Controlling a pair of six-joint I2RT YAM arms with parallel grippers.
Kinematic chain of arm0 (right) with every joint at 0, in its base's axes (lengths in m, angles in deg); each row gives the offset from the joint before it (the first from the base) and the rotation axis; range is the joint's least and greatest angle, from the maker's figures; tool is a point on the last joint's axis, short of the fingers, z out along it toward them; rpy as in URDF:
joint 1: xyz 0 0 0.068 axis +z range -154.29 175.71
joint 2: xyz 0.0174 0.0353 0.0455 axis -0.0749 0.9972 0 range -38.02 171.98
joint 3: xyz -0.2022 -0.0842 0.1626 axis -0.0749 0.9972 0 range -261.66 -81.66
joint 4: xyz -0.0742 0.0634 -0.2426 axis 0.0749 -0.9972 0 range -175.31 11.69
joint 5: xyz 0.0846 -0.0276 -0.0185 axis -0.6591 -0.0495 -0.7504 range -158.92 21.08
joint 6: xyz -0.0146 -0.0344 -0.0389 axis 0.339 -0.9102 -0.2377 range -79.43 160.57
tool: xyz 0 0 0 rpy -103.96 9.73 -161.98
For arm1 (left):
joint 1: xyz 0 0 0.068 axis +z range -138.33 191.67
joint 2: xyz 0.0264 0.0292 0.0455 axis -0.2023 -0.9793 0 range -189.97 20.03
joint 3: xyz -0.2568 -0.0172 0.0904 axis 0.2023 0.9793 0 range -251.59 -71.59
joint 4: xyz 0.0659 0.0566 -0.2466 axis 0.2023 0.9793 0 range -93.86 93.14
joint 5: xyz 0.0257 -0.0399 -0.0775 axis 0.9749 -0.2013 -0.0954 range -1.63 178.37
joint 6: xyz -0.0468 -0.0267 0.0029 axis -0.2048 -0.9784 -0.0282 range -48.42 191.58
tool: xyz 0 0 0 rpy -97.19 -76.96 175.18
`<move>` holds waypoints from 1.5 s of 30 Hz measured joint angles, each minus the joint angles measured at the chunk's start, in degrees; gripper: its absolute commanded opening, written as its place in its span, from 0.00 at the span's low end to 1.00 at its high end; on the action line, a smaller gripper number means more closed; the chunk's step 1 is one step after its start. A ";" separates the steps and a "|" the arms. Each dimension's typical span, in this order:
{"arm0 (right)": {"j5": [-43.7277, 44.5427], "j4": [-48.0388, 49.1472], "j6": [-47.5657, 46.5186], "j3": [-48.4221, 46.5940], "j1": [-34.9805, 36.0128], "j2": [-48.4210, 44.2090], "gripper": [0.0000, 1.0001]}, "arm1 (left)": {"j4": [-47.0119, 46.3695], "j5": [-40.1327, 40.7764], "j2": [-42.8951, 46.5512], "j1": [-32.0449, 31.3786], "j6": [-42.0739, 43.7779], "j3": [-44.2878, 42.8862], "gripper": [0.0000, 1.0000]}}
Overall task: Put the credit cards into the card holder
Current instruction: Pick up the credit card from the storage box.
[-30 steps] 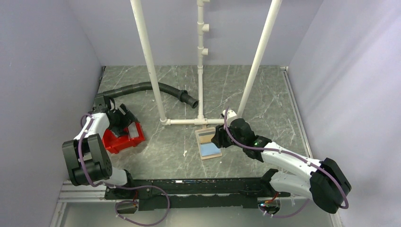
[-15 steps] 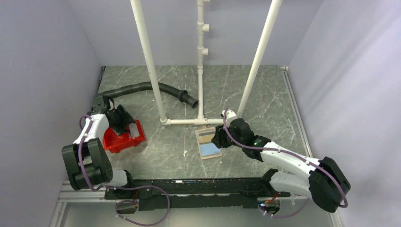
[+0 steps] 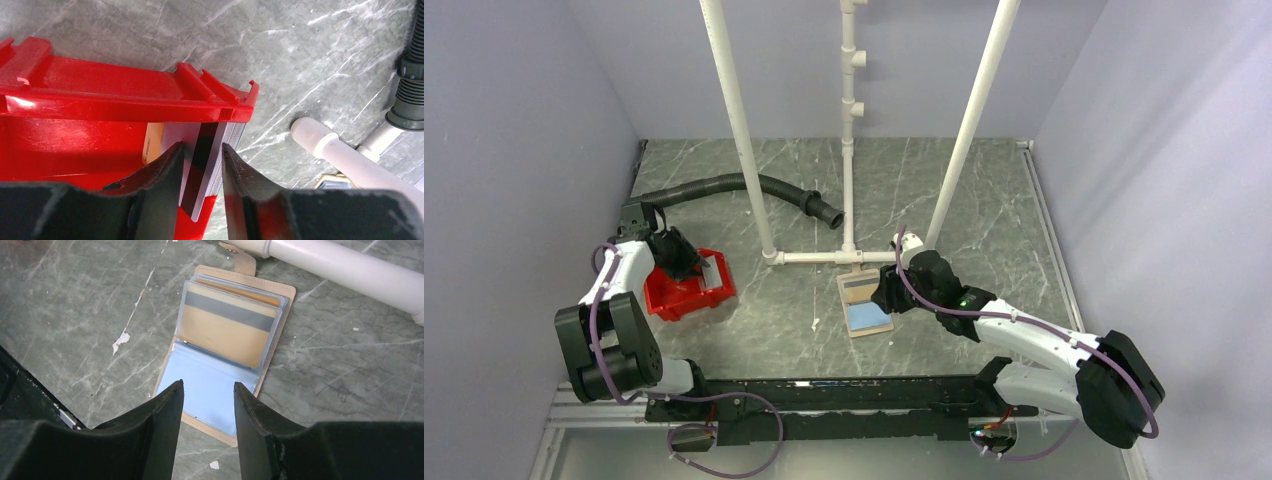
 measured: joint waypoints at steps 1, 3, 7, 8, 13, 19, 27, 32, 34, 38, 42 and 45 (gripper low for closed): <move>0.00 0.00 0.00 0.00 0.00 0.00 0.44 | 0.00 0.00 0.00 0.00 0.00 0.00 0.36; 0.00 0.00 -0.02 0.00 0.00 0.00 0.44 | 0.07 0.17 0.02 0.00 0.00 0.00 0.34; 0.00 0.00 0.00 0.00 0.00 0.00 0.44 | 0.22 0.50 0.17 0.00 0.15 0.00 0.25; 0.00 0.00 0.00 0.00 0.00 0.00 0.44 | 0.37 0.63 0.24 0.00 0.26 -0.02 0.21; 0.00 0.00 -0.02 0.00 0.00 0.00 0.44 | 3.10 2.23 0.44 0.00 1.31 -0.66 0.12; 0.00 0.00 0.00 0.00 0.00 0.00 0.44 | 8.31 3.72 0.96 0.00 2.29 -3.30 0.00; -0.04 -0.37 -0.07 -0.15 0.00 0.15 0.44 | 18.84 6.27 4.66 0.00 2.73 -11.06 0.00; -1.64 -3.39 0.00 -1.99 0.00 1.03 0.54 | 21.05 -0.39 15.87 -0.15 5.44 -14.64 0.00; -3.78 -4.26 0.09 -3.06 0.00 1.03 0.59 | 17.51 -8.39 23.28 -1.22 6.49 -12.02 0.00; -10.27 -4.81 1.33 -5.31 0.00 0.92 0.66 | 11.41 -20.92 31.04 -7.61 6.75 -5.49 0.00; -19.39 -1.33 5.55 -6.27 0.00 0.61 0.69 | 2.05 -29.03 31.63 -23.02 5.81 0.17 0.00; -26.18 4.24 10.82 -6.01 0.00 0.22 0.72 | -6.01 -33.55 30.25 -35.17 4.66 2.64 0.00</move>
